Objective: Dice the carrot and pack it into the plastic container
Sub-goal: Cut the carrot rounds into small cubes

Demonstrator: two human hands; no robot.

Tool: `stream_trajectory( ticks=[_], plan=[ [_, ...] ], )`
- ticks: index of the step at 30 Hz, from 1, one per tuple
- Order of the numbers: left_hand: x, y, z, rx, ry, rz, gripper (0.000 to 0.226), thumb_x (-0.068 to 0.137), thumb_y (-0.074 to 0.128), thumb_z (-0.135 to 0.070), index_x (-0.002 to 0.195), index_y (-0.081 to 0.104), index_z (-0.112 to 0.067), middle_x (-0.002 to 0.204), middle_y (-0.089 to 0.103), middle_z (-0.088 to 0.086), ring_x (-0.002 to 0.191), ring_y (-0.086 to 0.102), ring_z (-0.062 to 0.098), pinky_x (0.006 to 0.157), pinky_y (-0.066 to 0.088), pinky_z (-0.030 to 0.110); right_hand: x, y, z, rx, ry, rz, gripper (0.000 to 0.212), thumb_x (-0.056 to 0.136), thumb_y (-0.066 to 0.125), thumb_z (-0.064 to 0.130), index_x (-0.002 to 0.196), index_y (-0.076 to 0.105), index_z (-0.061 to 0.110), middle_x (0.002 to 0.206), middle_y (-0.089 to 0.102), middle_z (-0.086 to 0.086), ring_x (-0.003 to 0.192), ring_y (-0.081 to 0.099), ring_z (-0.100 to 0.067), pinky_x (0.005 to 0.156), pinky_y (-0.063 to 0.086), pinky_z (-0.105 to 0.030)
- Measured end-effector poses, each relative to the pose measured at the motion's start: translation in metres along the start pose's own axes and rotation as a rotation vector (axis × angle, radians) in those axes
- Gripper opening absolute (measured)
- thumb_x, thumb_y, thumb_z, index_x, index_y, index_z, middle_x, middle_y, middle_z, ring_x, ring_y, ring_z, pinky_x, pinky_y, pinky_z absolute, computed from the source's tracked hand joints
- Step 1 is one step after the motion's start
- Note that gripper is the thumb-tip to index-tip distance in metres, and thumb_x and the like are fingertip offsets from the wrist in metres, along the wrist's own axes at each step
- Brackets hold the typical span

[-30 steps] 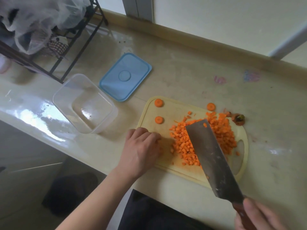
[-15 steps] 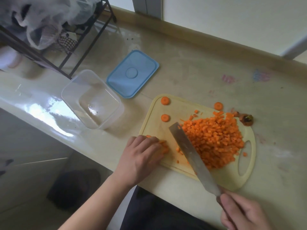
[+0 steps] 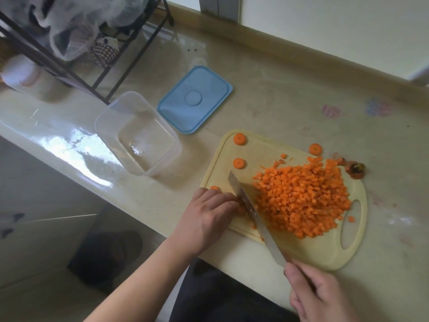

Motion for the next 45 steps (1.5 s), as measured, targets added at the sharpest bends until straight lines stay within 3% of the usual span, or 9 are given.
stream_trajectory(
  ticks=[6, 11, 21, 25, 28, 30, 34, 40, 45],
  plan=[
    [0.002, 0.012, -0.011, -0.038, -0.062, -0.011, 0.008, 0.094, 0.074, -0.017, 0.100, 0.077, -0.013, 0.106, 0.072, 0.000, 0.086, 0.065, 0.024, 0.075, 0.046, 0.040, 0.003, -0.005, -0.001, 0.014, 0.021, -0.050, 0.034, 0.072, 0.049, 0.057, 0.104, 0.058, 0.067, 0.041, 0.044, 0.002, 0.041, 0.047, -0.009, 0.047, 0.037, -0.020],
    [-0.002, 0.010, -0.008, -0.067, -0.097, -0.037, 0.009, 0.093, 0.075, -0.019, 0.098, 0.077, -0.011, 0.105, 0.072, 0.001, 0.089, 0.065, 0.023, 0.078, 0.044, 0.038, -0.001, -0.014, 0.006, 0.025, 0.015, -0.121, 0.026, 0.077, 0.051, 0.046, 0.093, 0.065, 0.060, 0.040, 0.044, -0.003, 0.036, 0.043, -0.011, 0.043, 0.038, -0.018],
    [0.000, 0.013, -0.020, -0.115, -0.012, -0.048, 0.014, 0.097, 0.064, -0.011, 0.096, 0.076, -0.004, 0.102, 0.070, 0.010, 0.095, 0.064, 0.029, 0.088, 0.051, 0.037, -0.013, -0.011, 0.005, -0.038, -0.004, -0.074, 0.030, 0.074, 0.052, 0.046, 0.094, 0.062, 0.067, 0.040, 0.053, -0.003, 0.039, 0.051, -0.007, 0.047, 0.040, -0.013],
    [-0.001, 0.017, -0.018, -0.133, -0.004, -0.040, 0.016, 0.098, 0.062, -0.011, 0.096, 0.076, -0.003, 0.101, 0.071, 0.010, 0.095, 0.065, 0.029, 0.087, 0.053, 0.038, -0.014, -0.011, 0.001, -0.026, 0.001, -0.081, 0.026, 0.071, 0.046, 0.066, 0.091, 0.062, 0.067, 0.042, 0.055, -0.003, 0.039, 0.052, -0.007, 0.047, 0.041, -0.014],
    [0.001, 0.018, -0.016, -0.148, -0.020, -0.039, 0.011, 0.095, 0.068, -0.010, 0.095, 0.077, -0.002, 0.101, 0.072, 0.010, 0.095, 0.067, 0.028, 0.087, 0.054, 0.038, -0.013, -0.010, -0.003, -0.018, 0.026, -0.065, 0.028, 0.071, 0.047, 0.059, 0.095, 0.061, 0.067, 0.042, 0.054, -0.003, 0.040, 0.052, -0.007, 0.048, 0.042, -0.016],
    [0.000, 0.018, -0.015, -0.157, -0.024, -0.042, 0.011, 0.095, 0.069, -0.010, 0.095, 0.077, -0.003, 0.101, 0.073, 0.009, 0.096, 0.067, 0.028, 0.088, 0.055, 0.037, -0.010, -0.007, -0.003, -0.018, 0.030, -0.059, 0.021, 0.077, 0.046, 0.064, 0.086, 0.065, 0.062, 0.042, 0.055, 0.001, 0.041, 0.051, -0.007, 0.048, 0.041, -0.015],
    [0.001, 0.017, -0.014, -0.168, -0.003, -0.057, 0.016, 0.098, 0.066, -0.013, 0.094, 0.077, -0.003, 0.101, 0.073, 0.010, 0.096, 0.068, 0.027, 0.088, 0.055, 0.036, 0.008, -0.001, 0.002, -0.073, -0.026, -0.053, 0.022, 0.088, 0.044, 0.058, 0.071, 0.059, 0.058, 0.047, 0.050, 0.025, 0.046, 0.045, 0.003, 0.053, 0.032, -0.009],
    [-0.001, 0.014, -0.013, -0.180, 0.038, -0.043, 0.008, 0.092, 0.073, -0.008, 0.096, 0.077, -0.003, 0.102, 0.072, 0.010, 0.097, 0.067, 0.028, 0.089, 0.054, 0.036, 0.018, -0.002, 0.010, -0.016, 0.010, 0.007, 0.028, 0.082, 0.041, 0.055, 0.068, 0.062, 0.043, 0.043, 0.041, 0.001, 0.040, 0.039, -0.009, 0.047, 0.034, -0.025],
    [-0.005, 0.007, -0.012, -0.193, 0.049, -0.075, 0.007, 0.093, 0.072, -0.007, 0.093, 0.076, -0.002, 0.099, 0.071, 0.011, 0.097, 0.067, 0.029, 0.089, 0.055, 0.039, 0.005, -0.007, 0.012, -0.038, -0.020, -0.028, 0.028, 0.088, 0.042, 0.059, 0.067, 0.060, 0.055, 0.043, 0.041, 0.001, 0.040, 0.041, -0.007, 0.048, 0.038, -0.022]
  ],
)
Point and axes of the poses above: each hand's wrist, its own x-axis towards the middle knuckle, its own y-axis out of the palm, z = x × y, the point moved 7 cm from there along x, towards the middle knuckle
